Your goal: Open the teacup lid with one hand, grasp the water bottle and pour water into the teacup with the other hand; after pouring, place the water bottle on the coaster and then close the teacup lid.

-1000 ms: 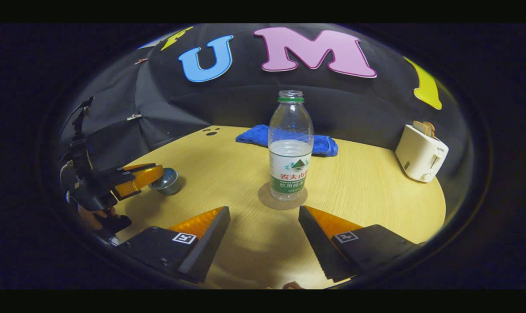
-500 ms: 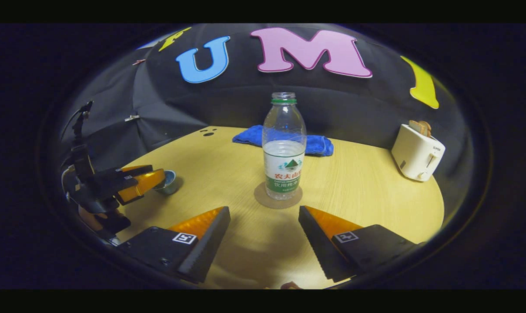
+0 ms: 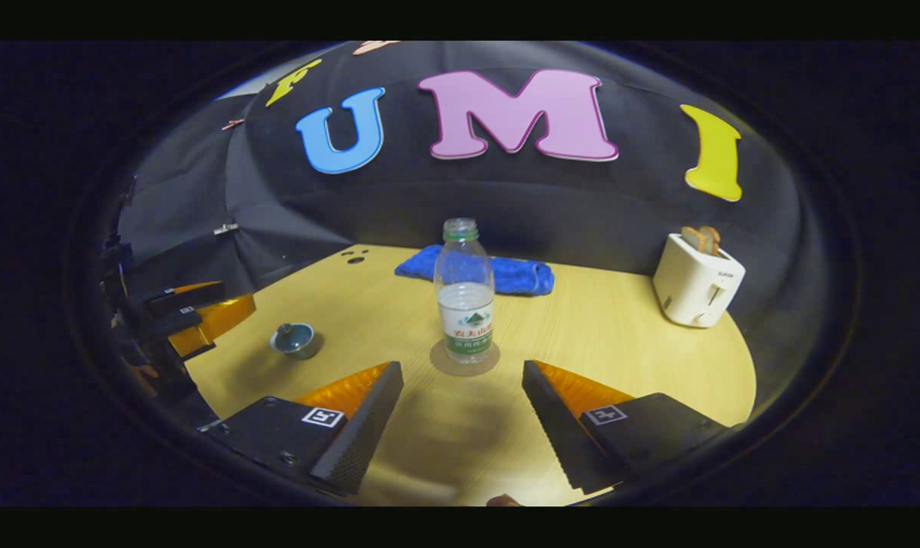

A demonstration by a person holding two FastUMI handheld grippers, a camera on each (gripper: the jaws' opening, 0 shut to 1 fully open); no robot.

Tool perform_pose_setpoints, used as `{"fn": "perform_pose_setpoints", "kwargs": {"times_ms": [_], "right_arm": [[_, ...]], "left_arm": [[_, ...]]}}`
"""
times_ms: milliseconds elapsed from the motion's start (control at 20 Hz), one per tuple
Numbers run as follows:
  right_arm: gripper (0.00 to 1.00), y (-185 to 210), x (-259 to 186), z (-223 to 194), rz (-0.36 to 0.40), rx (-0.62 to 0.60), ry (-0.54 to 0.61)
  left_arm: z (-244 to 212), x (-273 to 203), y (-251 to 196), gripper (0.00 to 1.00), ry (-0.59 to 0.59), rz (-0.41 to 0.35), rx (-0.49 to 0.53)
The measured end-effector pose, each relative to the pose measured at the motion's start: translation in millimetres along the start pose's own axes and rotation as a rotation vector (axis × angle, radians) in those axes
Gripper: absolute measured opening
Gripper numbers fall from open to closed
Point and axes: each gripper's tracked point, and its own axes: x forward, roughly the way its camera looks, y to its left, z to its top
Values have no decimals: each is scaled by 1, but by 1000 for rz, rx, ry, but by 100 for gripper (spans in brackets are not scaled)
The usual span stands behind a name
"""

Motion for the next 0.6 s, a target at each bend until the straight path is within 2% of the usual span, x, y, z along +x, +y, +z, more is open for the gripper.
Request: {"fn": "perform_pose_setpoints", "kwargs": {"times_ms": [250,450,500,550,600], "right_arm": [[98,-16,-50,51,-60,20,-129],[98,-25,-92,85,-117,10,-227],[93,-26,-104,92,-134,11,-250],[98,-26,-116,98,-151,18,-271],[98,-23,-127,103,-163,31,-290]], "left_arm": [[81,-39,-27,97,-87,-39,-62],[131,-64,-49,97,-163,-99,-88],[139,-71,-53,96,-177,-118,-103],[146,-78,-56,97,-185,-136,-114],[151,-85,-55,97,-196,-145,-120]]}}
